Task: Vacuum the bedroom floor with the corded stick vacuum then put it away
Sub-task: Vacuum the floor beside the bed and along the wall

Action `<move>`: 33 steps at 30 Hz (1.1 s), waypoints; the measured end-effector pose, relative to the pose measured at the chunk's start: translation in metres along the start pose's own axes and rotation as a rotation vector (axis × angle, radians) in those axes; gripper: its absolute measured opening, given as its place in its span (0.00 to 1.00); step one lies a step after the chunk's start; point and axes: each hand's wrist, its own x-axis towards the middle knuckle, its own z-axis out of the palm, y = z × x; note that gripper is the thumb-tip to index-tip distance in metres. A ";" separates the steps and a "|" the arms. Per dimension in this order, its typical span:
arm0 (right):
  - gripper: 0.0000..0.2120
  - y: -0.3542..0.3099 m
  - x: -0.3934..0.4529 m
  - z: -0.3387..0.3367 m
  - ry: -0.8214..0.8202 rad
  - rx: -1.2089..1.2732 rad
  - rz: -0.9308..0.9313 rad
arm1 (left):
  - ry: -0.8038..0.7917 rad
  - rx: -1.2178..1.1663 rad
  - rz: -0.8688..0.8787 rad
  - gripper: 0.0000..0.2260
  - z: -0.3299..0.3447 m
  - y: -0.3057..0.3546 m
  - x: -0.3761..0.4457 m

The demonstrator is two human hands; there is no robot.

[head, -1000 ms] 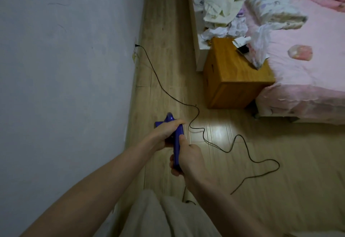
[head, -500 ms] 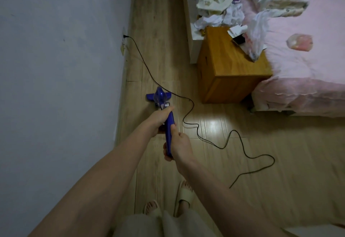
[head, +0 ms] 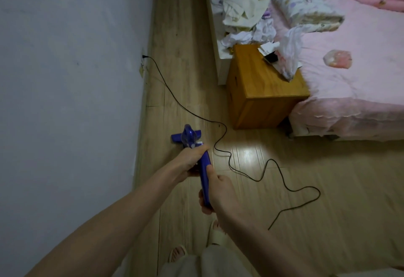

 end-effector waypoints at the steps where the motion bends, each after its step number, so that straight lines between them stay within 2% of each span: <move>1: 0.18 0.002 -0.011 0.000 -0.002 0.007 0.011 | -0.017 -0.008 -0.005 0.18 -0.001 -0.005 -0.008; 8: 0.18 0.014 -0.071 0.031 0.052 0.124 0.064 | -0.130 -0.007 -0.037 0.19 -0.024 -0.033 -0.051; 15: 0.16 0.009 -0.051 0.076 0.076 0.153 -0.024 | -0.076 0.001 0.019 0.17 -0.054 -0.018 -0.040; 22: 0.19 0.012 -0.003 0.033 0.156 0.018 -0.025 | -0.105 -0.006 0.023 0.14 -0.017 -0.005 0.002; 25: 0.18 0.012 0.006 0.012 0.209 0.011 -0.036 | -0.066 -0.016 0.051 0.14 0.007 -0.002 0.011; 28: 0.17 0.013 -0.006 -0.009 0.233 0.034 -0.031 | -0.059 -0.009 0.049 0.13 0.029 -0.005 0.005; 33: 0.18 0.021 -0.036 -0.030 0.244 0.132 0.005 | -0.155 -0.003 0.005 0.13 0.052 -0.017 -0.011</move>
